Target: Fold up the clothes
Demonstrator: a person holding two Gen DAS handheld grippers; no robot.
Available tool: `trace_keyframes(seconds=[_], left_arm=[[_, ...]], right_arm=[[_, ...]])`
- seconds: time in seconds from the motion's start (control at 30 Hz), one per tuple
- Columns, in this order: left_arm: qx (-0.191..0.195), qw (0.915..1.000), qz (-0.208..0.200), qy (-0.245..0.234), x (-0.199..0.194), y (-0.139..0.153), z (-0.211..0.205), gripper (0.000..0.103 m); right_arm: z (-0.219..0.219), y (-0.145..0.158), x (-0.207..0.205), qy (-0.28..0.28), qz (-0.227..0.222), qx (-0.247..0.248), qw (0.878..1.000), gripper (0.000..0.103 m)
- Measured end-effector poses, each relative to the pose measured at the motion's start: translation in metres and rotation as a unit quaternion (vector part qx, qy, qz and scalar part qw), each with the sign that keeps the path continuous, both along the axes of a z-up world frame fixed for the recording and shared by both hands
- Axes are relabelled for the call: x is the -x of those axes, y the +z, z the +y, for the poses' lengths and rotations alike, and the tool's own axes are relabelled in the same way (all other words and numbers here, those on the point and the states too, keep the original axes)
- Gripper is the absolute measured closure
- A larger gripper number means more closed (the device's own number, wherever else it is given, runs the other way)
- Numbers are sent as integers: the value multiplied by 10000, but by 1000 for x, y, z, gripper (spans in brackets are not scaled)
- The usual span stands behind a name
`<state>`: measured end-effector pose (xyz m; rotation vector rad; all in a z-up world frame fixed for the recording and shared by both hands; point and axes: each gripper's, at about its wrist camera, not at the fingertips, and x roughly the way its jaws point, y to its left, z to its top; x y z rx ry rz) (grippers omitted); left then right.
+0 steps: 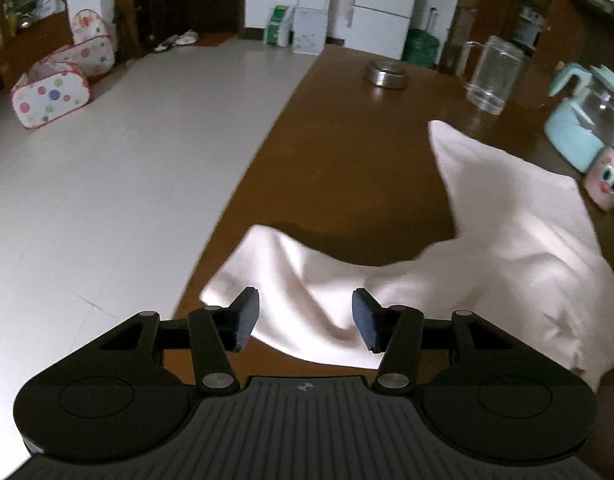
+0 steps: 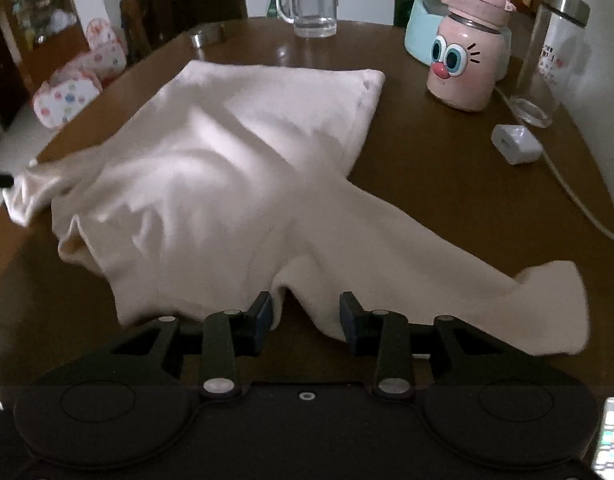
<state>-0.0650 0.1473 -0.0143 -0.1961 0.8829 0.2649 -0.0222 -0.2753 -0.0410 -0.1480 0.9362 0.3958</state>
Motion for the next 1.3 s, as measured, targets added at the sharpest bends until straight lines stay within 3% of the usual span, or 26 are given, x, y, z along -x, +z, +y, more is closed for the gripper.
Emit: trace_keyframes(seconds=[0.1, 0.3, 0.47, 0.5, 0.53, 0.67, 0.8, 0.9, 1.03, 1.17, 1.3], left_arm=[[-183, 9996, 190, 104, -1, -6, 12, 49], [-38, 9992, 285, 294, 4, -15, 29, 51], [-41, 9991, 310, 272, 2, -22, 30, 71], [-112, 9992, 272, 261, 1, -22, 29, 76], [-136, 9993, 260, 245, 0, -22, 28, 89], [-189, 9994, 114, 260, -18, -19, 31, 97], [-543, 9953, -309, 744, -39, 5, 54, 97], [-594, 9941, -474, 775, -53, 12, 66, 97], [-615, 9960, -323, 569, -74, -6, 70, 96], [-562, 9962, 17, 665, -85, -26, 73, 92], [-550, 9948, 42, 851, -79, -25, 79, 72]], right_arm=[[5, 11, 4, -17, -183, -122, 9998, 56], [31, 18, 1, 203, -244, -358, 9989, 55], [43, 17, -3, 297, -207, -368, 9987, 55], [45, 16, -4, 300, -199, -370, 9987, 54], [47, 16, -5, 305, -192, -370, 9987, 54], [51, 10, -11, 252, -150, -319, 9991, 51], [53, -2, -18, 165, -34, -231, 9996, 50], [53, -6, -18, 117, -8, -214, 9997, 47], [56, -9, -16, 183, -38, -135, 9997, 41], [57, -8, -13, 200, -61, -137, 9997, 39], [46, -2, -9, 6, -71, -248, 9997, 39]])
